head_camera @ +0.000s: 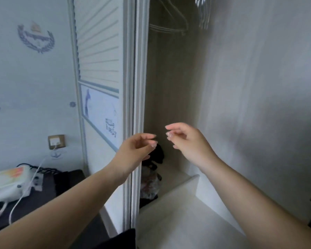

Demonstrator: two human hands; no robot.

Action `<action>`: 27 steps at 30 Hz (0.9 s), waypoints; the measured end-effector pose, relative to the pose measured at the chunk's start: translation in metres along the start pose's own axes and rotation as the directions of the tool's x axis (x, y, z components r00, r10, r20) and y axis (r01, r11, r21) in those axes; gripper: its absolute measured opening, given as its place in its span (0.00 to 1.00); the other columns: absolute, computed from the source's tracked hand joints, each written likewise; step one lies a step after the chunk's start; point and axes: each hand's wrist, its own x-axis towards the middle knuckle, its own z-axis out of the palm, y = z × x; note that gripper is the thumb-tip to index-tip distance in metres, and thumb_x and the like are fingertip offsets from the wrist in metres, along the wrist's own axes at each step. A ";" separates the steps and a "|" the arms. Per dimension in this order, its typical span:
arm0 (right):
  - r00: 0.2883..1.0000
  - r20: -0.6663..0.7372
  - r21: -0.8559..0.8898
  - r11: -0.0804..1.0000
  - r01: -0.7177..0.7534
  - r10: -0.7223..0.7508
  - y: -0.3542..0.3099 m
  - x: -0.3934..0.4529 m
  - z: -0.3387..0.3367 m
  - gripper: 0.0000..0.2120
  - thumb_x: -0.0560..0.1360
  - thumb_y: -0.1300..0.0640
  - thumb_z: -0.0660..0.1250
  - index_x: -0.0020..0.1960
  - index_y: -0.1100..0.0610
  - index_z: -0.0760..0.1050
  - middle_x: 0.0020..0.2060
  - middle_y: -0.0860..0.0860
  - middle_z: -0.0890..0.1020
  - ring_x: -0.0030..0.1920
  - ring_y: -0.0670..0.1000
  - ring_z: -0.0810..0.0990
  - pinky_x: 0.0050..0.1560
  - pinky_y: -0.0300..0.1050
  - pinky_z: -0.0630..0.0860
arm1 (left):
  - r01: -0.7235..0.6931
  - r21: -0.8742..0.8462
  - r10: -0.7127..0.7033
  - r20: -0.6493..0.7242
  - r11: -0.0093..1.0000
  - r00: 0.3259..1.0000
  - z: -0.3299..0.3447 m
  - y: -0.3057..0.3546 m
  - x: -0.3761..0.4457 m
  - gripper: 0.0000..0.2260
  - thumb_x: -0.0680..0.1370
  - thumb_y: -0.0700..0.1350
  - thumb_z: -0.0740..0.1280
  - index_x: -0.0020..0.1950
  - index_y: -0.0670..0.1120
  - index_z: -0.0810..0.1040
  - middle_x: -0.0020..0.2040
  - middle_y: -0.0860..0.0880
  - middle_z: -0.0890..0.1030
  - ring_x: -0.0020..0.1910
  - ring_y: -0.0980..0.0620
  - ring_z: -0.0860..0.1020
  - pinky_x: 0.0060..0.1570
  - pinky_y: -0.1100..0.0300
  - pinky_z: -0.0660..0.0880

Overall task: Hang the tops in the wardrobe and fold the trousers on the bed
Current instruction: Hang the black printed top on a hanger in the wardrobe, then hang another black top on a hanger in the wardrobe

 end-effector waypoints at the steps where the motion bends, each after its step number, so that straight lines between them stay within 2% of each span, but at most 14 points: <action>1: 1.000 0.027 0.012 1.000 0.011 -0.011 -0.003 -0.005 0.013 0.13 0.72 0.52 0.67 0.42 0.32 0.77 0.41 0.35 0.81 0.48 0.42 0.81 0.58 0.55 0.77 | 0.007 0.007 -0.006 -0.027 1.000 1.000 -0.015 -0.005 -0.011 0.06 0.77 0.43 0.69 0.52 0.52 0.80 0.43 0.56 0.83 0.44 0.62 0.80 0.41 0.68 0.75; 6: 0.975 0.210 0.104 0.993 0.047 -0.068 -0.026 -0.040 0.093 0.09 0.75 0.53 0.67 0.47 0.37 0.77 0.41 0.33 0.80 0.48 0.39 0.79 0.56 0.48 0.78 | 0.056 0.093 -0.038 -0.190 0.994 0.981 -0.098 -0.016 -0.087 0.07 0.77 0.44 0.69 0.52 0.55 0.80 0.47 0.55 0.85 0.47 0.59 0.81 0.42 0.66 0.77; 8: 0.958 0.274 0.135 0.990 0.046 -0.082 -0.038 -0.059 0.130 0.09 0.76 0.53 0.67 0.47 0.38 0.77 0.42 0.36 0.81 0.48 0.38 0.79 0.55 0.48 0.78 | 0.079 0.119 -0.045 -0.269 0.990 0.962 -0.130 -0.014 -0.124 0.07 0.77 0.43 0.69 0.50 0.55 0.81 0.46 0.56 0.85 0.47 0.60 0.82 0.44 0.64 0.79; 13: 0.874 0.469 0.199 0.979 0.038 -0.129 -0.079 -0.126 0.225 0.09 0.76 0.53 0.66 0.49 0.38 0.76 0.45 0.38 0.81 0.49 0.38 0.78 0.56 0.46 0.78 | 0.170 0.190 -0.077 -0.419 0.967 0.905 -0.221 0.003 -0.239 0.08 0.76 0.42 0.69 0.51 0.55 0.80 0.46 0.55 0.85 0.48 0.58 0.82 0.45 0.64 0.77; 18: 0.772 0.612 0.269 0.963 0.000 -0.172 -0.125 -0.193 0.316 0.08 0.76 0.52 0.67 0.49 0.39 0.77 0.47 0.42 0.82 0.50 0.40 0.79 0.57 0.49 0.78 | 0.252 0.213 -0.074 -0.609 0.944 0.790 -0.291 0.024 -0.364 0.08 0.76 0.41 0.70 0.50 0.55 0.81 0.46 0.55 0.85 0.45 0.59 0.82 0.44 0.65 0.78; 20: 0.705 0.680 0.308 0.951 -0.027 -0.200 -0.146 -0.222 0.354 0.08 0.76 0.53 0.67 0.49 0.40 0.77 0.47 0.44 0.82 0.51 0.43 0.80 0.58 0.51 0.77 | 0.281 0.187 -0.080 -0.685 0.941 0.724 -0.314 0.031 -0.417 0.08 0.76 0.41 0.70 0.50 0.54 0.81 0.45 0.55 0.85 0.44 0.60 0.81 0.44 0.66 0.78; 25: 0.523 0.795 0.384 0.923 -0.040 -0.308 -0.203 -0.298 0.444 0.09 0.75 0.55 0.67 0.48 0.41 0.78 0.44 0.40 0.83 0.49 0.40 0.80 0.57 0.49 0.78 | 0.349 0.135 -0.077 -0.845 0.927 0.530 -0.352 0.045 -0.540 0.08 0.76 0.38 0.69 0.48 0.52 0.80 0.40 0.55 0.84 0.39 0.58 0.79 0.40 0.65 0.76; 27: 0.407 0.841 0.405 0.913 -0.041 -0.355 -0.229 -0.329 0.478 0.08 0.75 0.55 0.67 0.49 0.42 0.78 0.44 0.40 0.83 0.49 0.39 0.80 0.56 0.48 0.78 | 0.369 0.103 -0.065 -0.906 0.924 0.417 -0.364 0.051 -0.593 0.08 0.76 0.38 0.70 0.49 0.52 0.80 0.40 0.55 0.84 0.38 0.58 0.79 0.38 0.67 0.76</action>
